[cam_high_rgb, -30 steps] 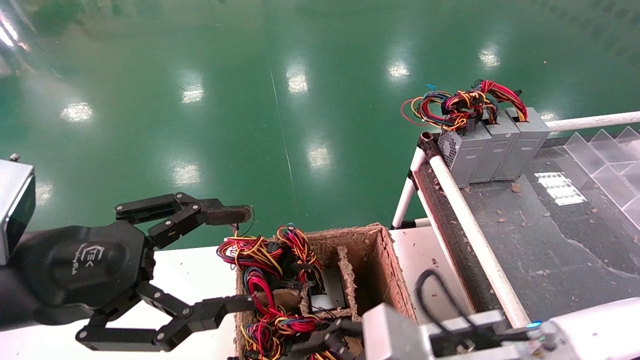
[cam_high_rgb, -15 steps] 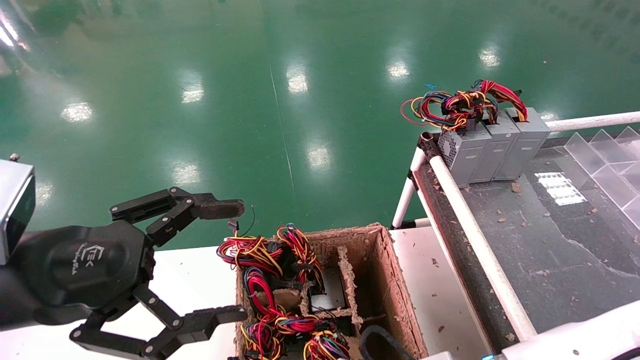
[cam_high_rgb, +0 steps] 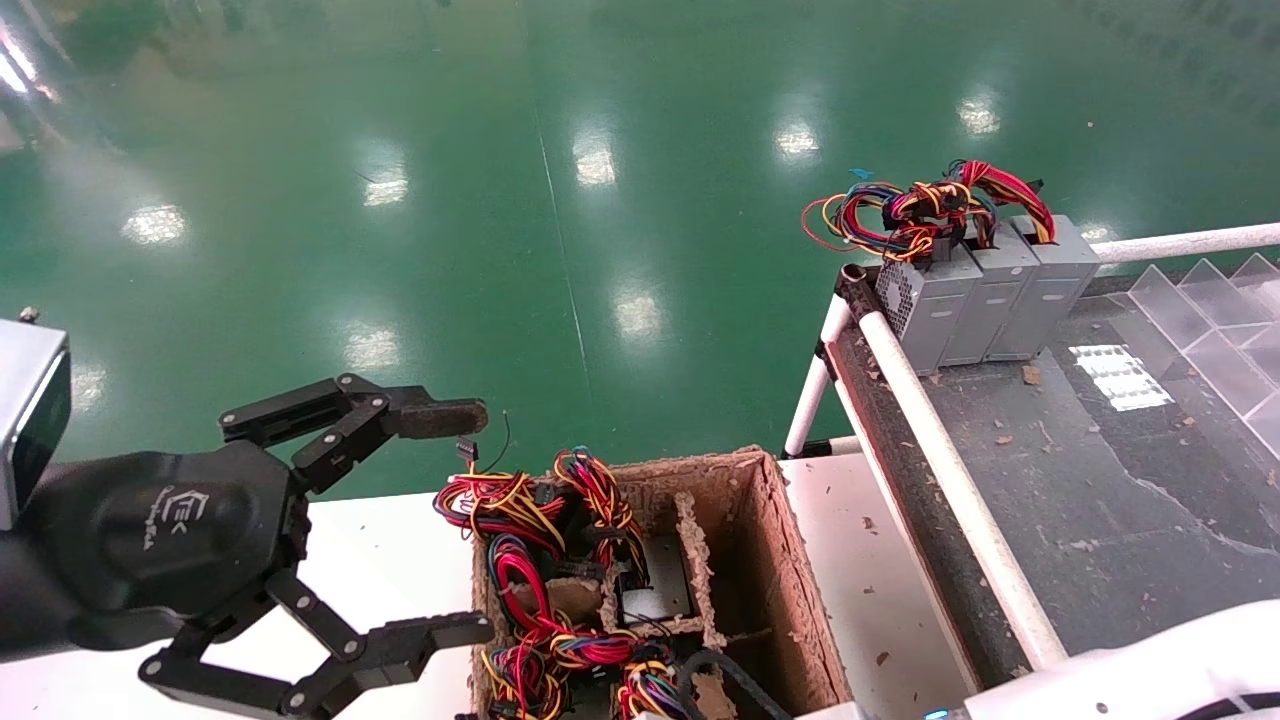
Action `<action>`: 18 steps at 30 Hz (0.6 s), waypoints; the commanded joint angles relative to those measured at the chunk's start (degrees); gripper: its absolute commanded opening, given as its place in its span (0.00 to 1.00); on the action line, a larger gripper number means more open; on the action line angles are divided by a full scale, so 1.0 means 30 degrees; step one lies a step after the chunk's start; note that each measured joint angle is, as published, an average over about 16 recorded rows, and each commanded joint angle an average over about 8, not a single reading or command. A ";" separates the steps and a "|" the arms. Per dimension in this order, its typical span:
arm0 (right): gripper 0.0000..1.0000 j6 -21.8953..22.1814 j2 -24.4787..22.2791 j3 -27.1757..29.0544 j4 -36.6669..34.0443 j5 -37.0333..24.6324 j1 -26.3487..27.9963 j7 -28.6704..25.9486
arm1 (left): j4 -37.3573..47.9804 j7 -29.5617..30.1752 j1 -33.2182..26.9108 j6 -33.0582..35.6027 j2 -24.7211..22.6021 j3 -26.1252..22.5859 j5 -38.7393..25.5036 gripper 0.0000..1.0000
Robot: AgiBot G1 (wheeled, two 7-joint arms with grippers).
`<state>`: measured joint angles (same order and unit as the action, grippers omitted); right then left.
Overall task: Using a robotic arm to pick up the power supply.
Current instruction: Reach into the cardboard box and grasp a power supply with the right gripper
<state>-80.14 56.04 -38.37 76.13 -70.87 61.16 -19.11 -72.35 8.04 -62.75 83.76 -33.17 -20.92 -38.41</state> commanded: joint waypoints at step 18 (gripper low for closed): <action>0.00 0.0494 0.0127 -0.0002 0.0054 -0.0171 -0.0230 -0.0138 | 0.0000 -0.0002 -0.0001 -0.0001 0.0001 -0.0003 0.0002 1.00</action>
<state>-78.73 56.27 -38.22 76.34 -71.10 60.42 -19.40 -72.35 8.03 -62.75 83.75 -33.16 -20.93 -38.41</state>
